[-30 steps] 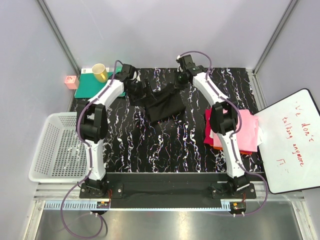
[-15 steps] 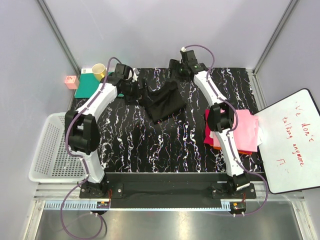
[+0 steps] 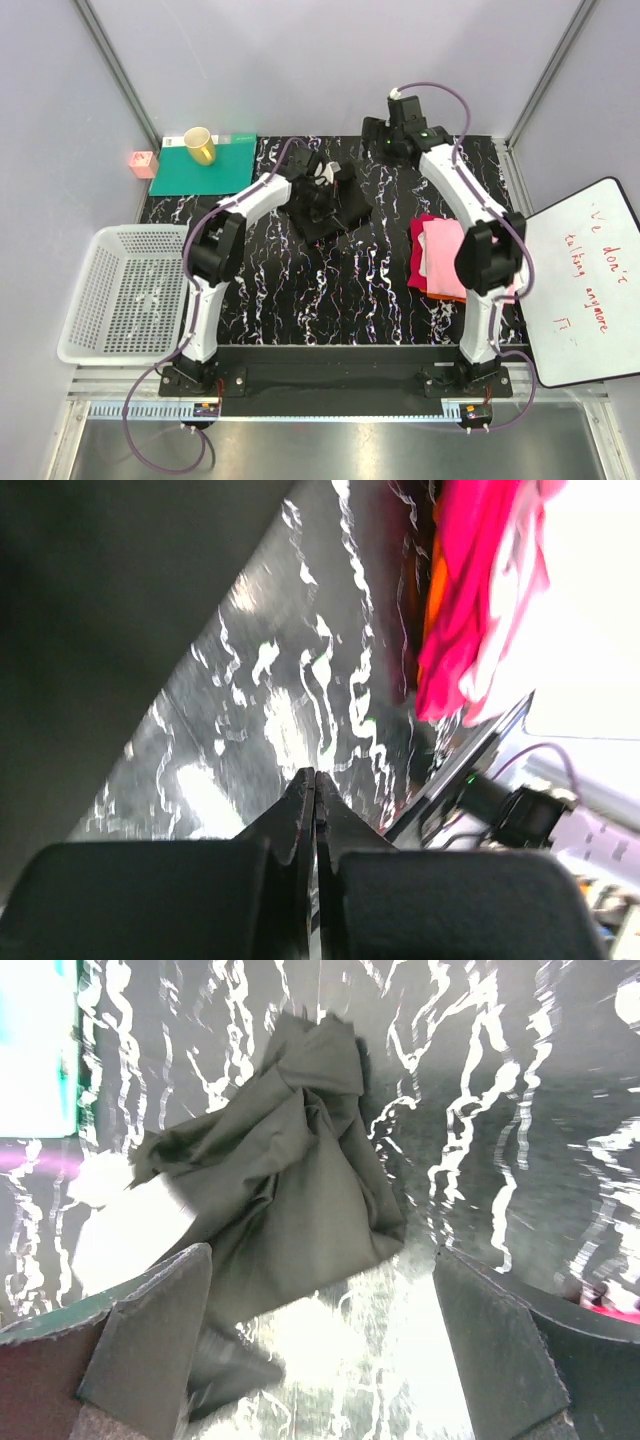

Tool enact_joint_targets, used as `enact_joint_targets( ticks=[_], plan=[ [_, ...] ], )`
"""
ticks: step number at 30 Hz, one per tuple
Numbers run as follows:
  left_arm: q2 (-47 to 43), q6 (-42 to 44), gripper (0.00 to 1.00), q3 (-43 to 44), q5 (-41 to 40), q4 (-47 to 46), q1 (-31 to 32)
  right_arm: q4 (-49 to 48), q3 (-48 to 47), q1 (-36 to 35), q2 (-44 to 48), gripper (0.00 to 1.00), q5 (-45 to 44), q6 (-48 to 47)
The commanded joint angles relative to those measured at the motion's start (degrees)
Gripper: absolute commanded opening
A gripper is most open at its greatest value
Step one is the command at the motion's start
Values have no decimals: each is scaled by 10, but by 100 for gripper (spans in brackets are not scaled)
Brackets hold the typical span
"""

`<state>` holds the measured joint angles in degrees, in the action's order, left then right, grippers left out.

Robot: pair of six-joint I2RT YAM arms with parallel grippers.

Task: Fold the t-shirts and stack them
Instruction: Fold the tshirt

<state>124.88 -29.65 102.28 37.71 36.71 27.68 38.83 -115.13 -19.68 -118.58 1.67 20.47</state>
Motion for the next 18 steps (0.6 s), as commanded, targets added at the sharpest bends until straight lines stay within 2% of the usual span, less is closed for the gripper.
enact_joint_targets(
  ticks=[1, 10, 18],
  plan=[
    [35, -78, 0, 48, 23, -70, -17, -19, 57, 12, 99, 100, -56, -20],
    [150, -65, 0, 249, -66, 18, -67, -18, 131, 29, 177, 100, -69, -41],
    [172, -59, 0, 279, -175, 37, -135, -12, 157, 37, 197, 100, -55, -50]
  ],
)
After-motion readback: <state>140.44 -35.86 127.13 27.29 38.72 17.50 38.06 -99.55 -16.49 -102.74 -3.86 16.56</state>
